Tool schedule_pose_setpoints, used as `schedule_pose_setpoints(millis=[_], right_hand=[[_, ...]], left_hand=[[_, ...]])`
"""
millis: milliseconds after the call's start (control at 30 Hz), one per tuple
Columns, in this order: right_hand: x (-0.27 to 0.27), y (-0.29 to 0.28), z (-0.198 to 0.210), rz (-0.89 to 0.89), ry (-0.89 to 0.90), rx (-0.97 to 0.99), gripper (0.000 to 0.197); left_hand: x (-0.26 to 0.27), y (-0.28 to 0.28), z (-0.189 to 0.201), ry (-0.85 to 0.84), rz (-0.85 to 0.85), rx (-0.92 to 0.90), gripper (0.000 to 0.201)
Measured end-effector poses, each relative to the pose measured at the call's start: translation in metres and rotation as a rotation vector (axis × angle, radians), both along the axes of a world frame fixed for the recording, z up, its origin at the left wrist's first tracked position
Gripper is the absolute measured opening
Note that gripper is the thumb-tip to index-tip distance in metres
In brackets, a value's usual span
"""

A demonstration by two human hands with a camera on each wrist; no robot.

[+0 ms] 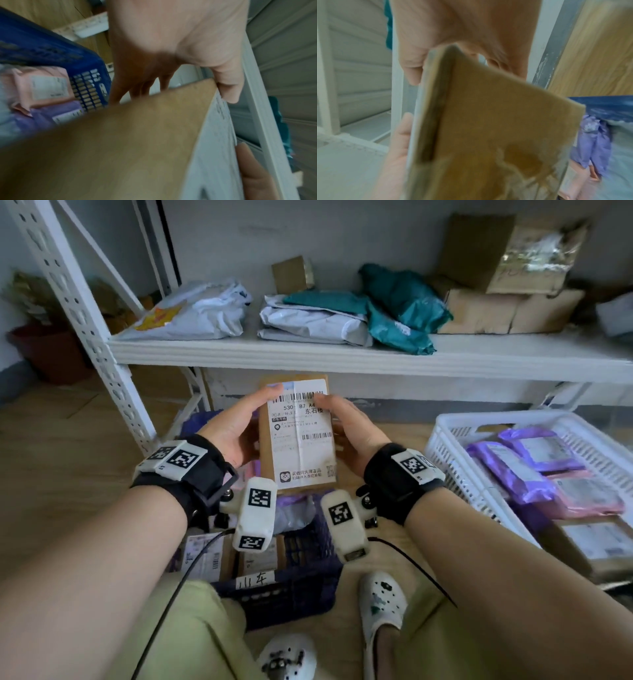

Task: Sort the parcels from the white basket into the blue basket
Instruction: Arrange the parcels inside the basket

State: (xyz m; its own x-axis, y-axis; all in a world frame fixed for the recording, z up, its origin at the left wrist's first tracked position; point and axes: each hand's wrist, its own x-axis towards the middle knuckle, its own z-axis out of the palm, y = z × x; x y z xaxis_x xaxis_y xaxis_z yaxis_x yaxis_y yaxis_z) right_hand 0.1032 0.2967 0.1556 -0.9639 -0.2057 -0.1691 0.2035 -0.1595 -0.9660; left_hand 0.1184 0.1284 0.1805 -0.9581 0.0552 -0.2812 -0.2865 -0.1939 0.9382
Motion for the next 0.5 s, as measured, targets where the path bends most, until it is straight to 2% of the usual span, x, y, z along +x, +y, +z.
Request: schedule_pose_setpoints(millis=[133, 267, 433, 500], right_hand=[[0.027, 0.050, 0.025, -0.146, 0.017, 0.093, 0.043], [0.063, 0.106, 0.052, -0.282, 0.019, 0.173, 0.031], [0.107, 0.157, 0.068, -0.440, -0.007, 0.203, 0.029], [0.124, 0.172, 0.072, -0.488, -0.011, 0.208, 0.037]], left_hand=[[-0.004, 0.049, 0.014, 0.026, -0.156, 0.003, 0.022], [0.000, 0.104, 0.023, 0.043, -0.315, 0.082, 0.022], [0.017, 0.161, 0.034, 0.111, -0.505, 0.108, 0.017], [0.022, 0.177, 0.037, 0.131, -0.565, 0.117, 0.016]])
